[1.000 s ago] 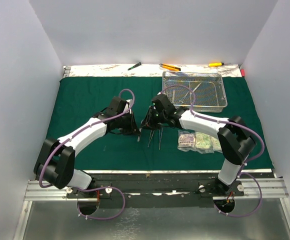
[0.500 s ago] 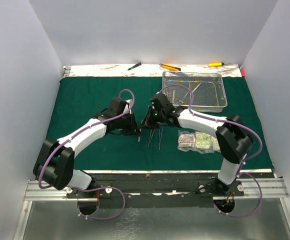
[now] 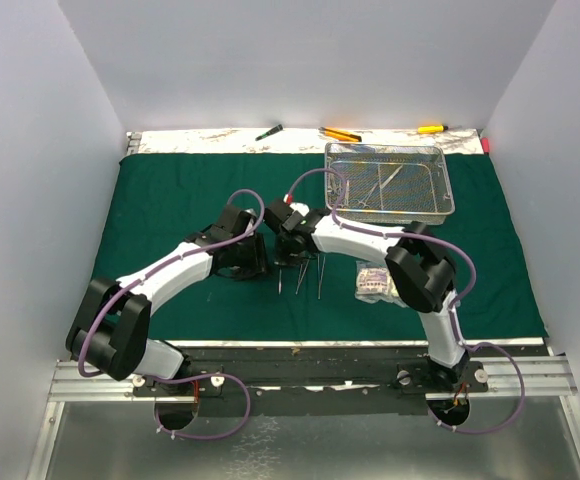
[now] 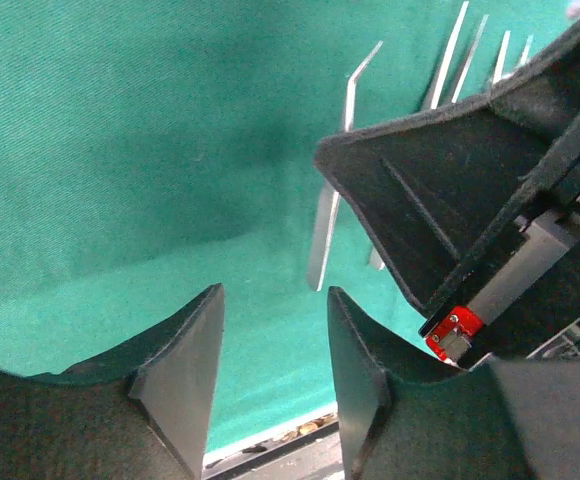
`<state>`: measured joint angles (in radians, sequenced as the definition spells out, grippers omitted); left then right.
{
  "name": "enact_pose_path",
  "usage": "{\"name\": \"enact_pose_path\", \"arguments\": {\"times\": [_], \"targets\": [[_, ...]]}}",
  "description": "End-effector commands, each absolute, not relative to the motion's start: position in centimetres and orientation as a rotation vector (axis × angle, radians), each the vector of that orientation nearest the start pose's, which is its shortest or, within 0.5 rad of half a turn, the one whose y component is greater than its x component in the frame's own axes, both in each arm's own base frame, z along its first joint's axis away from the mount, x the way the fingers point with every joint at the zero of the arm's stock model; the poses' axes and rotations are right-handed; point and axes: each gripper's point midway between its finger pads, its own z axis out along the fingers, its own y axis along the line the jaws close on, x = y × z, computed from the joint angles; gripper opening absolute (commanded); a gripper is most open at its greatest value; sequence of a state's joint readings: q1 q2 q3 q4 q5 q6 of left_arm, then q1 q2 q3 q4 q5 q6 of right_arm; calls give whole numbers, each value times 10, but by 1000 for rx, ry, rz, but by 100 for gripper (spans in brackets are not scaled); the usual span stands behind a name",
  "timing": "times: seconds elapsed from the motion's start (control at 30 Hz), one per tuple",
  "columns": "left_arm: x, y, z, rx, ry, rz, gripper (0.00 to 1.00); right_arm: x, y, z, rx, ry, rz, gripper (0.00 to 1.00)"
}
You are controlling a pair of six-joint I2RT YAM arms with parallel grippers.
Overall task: Open and lay out the surgical kit
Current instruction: Place the medical item in the surgical kit.
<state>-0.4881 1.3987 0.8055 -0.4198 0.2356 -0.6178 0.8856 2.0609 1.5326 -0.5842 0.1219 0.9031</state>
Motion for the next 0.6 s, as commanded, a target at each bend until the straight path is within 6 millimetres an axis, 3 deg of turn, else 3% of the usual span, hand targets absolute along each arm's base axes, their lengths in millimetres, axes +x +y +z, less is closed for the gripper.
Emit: {"name": "enact_pose_path", "arguments": {"times": [0.0,0.23,0.43,0.57], "targets": [[241,-184,53,-155,2736,-556,44,290,350,26,22,2731,129,1],[231,-164,29,-267,2798,-413,33,288,347,11,-21,2747,52,4],[227,-156,20,-315,2812,-361,33,287,351,6,-51,2746,68,17],[227,-155,20,-317,2814,-353,34,289,355,16,-47,2733,100,25]]}}
